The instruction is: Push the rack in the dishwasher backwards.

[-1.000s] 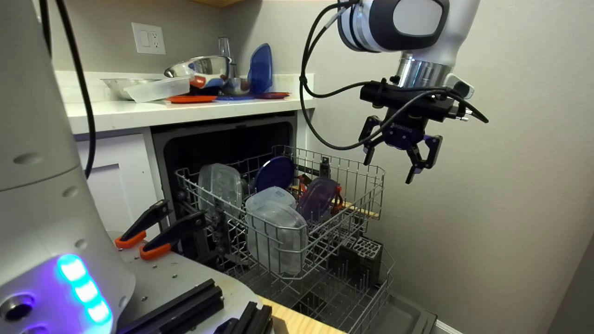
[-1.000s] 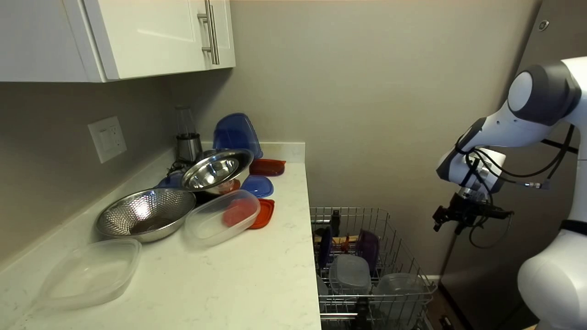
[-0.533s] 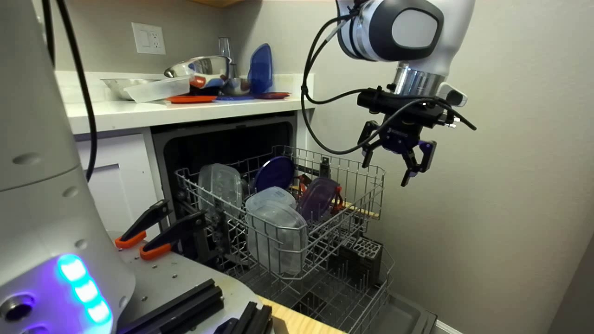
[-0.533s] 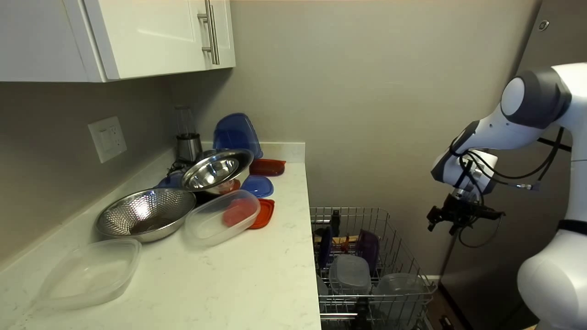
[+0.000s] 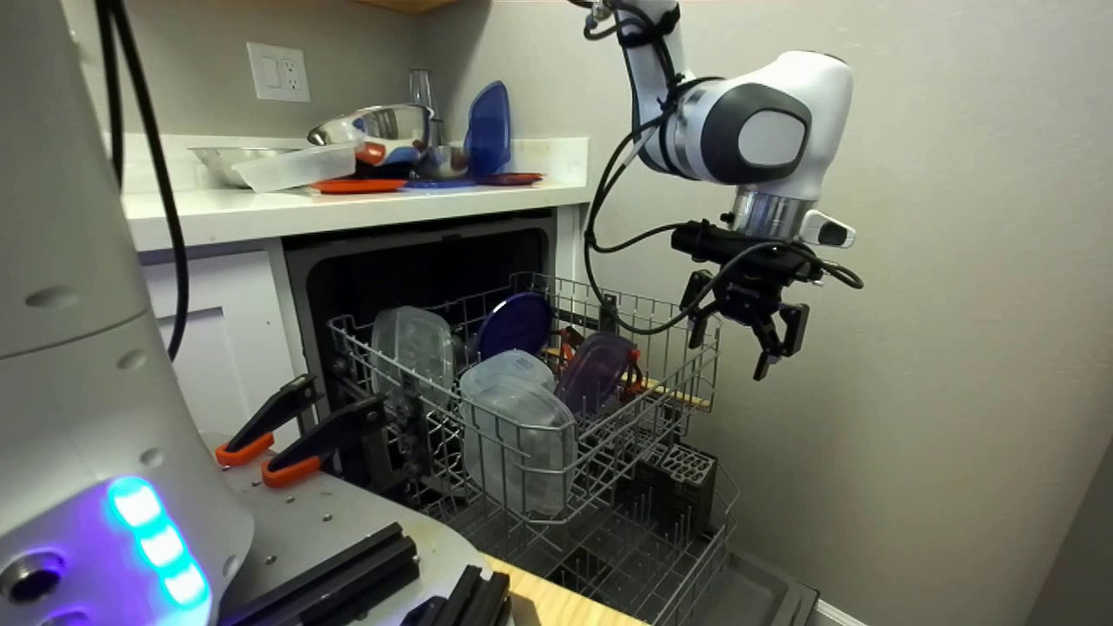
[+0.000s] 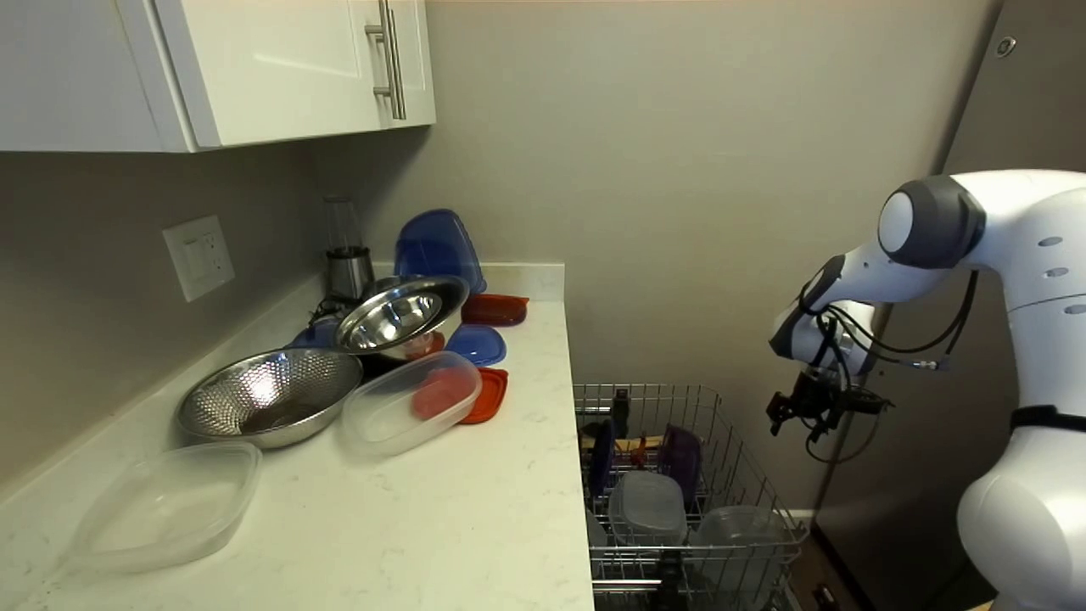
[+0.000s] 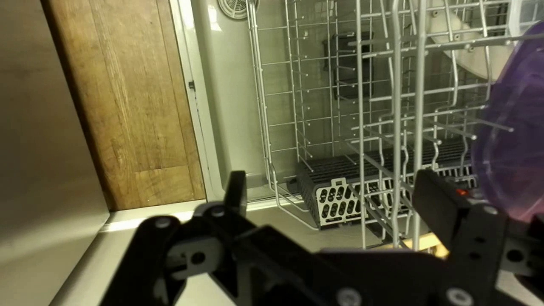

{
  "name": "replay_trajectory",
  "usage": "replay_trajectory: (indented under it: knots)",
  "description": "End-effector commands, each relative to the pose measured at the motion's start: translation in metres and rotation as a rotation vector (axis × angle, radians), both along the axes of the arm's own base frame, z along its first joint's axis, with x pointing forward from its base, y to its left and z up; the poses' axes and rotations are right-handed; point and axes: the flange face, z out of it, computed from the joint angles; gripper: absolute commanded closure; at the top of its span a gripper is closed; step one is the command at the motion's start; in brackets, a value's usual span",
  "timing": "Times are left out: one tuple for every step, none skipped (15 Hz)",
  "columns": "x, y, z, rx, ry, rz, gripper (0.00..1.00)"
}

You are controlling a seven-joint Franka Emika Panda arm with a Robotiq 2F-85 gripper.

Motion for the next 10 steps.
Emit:
replay_trajectory:
  knots:
    - [0.019, -0.004, -0.022, -0.048, 0.024, -0.015, 0.00]
    - [0.025, -0.002, -0.029, -0.044, 0.030, -0.012, 0.00]
    - [0.030, 0.001, -0.034, -0.040, 0.033, -0.008, 0.00]
    - [0.035, 0.004, -0.040, -0.035, 0.029, -0.006, 0.00]
    - [0.040, 0.007, -0.045, -0.031, 0.027, -0.003, 0.00]
    - [0.046, 0.011, -0.052, -0.026, 0.017, 0.005, 0.00]
    - [0.050, 0.014, -0.056, -0.023, 0.016, 0.011, 0.00]
    - [0.054, 0.018, -0.062, -0.029, 0.010, 0.018, 0.00]
    - [0.058, 0.021, -0.065, -0.031, 0.008, 0.023, 0.00]
    - [0.061, 0.021, -0.070, -0.042, 0.006, 0.027, 0.00]
